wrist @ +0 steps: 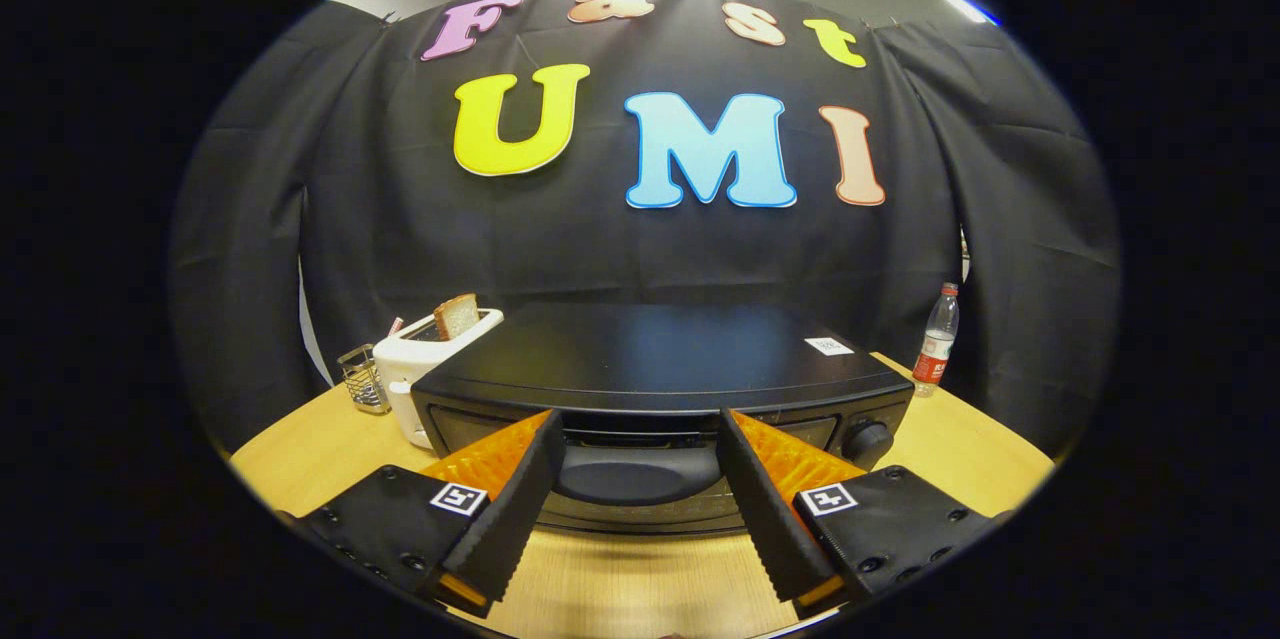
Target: Open the toaster oven, put the food inside, and close the toaster oven door.
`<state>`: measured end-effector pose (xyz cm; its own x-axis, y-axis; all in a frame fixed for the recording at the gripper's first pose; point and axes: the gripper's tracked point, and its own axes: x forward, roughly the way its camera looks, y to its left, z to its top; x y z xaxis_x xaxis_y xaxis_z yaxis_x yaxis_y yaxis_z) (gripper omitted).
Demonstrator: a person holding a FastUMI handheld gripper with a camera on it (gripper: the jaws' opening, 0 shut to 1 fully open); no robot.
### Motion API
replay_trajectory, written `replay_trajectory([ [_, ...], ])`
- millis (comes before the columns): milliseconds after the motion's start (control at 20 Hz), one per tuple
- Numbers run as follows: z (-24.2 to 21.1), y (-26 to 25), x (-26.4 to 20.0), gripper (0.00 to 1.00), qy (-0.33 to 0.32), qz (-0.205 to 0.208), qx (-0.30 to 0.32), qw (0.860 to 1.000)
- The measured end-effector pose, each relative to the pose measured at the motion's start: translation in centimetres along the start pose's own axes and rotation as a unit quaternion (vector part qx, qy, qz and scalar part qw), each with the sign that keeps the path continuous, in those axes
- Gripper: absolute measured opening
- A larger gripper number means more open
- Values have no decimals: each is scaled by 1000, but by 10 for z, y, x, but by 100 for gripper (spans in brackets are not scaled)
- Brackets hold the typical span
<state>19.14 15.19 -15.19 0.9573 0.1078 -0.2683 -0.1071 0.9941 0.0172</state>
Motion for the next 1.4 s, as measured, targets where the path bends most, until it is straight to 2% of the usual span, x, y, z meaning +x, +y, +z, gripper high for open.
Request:
replay_trajectory([
  [650, -43, 2, -58, 98, 30, 16, -9, 999],
  [1100, -101, 3, -83, 97, 101, 17, -2, 995],
  [1400, -130, 9, -106, 99, 160, 30, 29, 986],
])
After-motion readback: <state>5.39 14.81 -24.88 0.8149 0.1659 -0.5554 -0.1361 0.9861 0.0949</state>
